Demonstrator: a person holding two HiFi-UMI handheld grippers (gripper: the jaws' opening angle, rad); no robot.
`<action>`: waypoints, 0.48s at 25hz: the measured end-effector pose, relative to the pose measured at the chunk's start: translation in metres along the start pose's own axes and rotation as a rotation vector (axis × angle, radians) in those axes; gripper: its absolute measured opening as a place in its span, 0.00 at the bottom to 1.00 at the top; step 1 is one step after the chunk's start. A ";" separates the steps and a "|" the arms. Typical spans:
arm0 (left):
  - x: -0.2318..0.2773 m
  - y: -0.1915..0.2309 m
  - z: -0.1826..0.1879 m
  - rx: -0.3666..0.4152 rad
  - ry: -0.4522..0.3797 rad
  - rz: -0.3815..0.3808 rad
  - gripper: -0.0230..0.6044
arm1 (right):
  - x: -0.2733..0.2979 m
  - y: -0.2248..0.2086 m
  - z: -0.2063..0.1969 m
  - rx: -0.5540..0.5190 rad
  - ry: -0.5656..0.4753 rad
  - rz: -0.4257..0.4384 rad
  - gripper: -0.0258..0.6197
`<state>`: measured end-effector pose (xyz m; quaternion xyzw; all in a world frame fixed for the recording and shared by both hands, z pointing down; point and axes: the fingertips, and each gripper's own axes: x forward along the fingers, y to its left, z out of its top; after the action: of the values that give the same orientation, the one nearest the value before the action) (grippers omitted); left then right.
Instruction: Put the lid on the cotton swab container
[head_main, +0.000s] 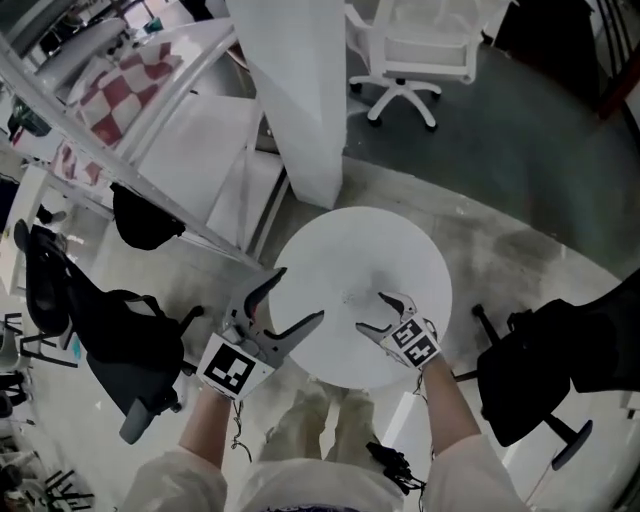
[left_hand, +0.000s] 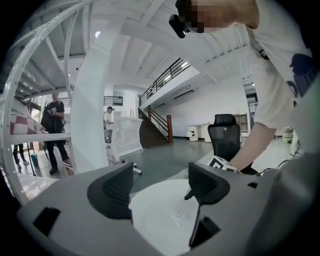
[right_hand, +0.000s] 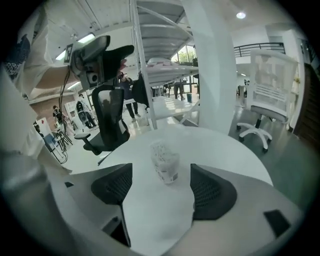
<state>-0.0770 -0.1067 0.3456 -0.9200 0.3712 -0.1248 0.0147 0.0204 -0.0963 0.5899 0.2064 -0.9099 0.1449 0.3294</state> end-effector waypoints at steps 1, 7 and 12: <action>0.004 -0.003 -0.007 0.009 0.016 -0.018 0.56 | 0.009 -0.001 -0.004 0.004 0.006 0.010 0.62; 0.024 -0.021 -0.054 0.097 0.114 -0.139 0.62 | 0.048 0.001 -0.013 -0.044 -0.002 0.044 0.60; 0.038 -0.029 -0.080 0.119 0.165 -0.224 0.63 | 0.064 -0.003 -0.010 -0.077 -0.013 0.048 0.55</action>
<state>-0.0504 -0.1063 0.4346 -0.9397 0.2583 -0.2228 0.0247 -0.0178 -0.1127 0.6396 0.1726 -0.9216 0.1162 0.3276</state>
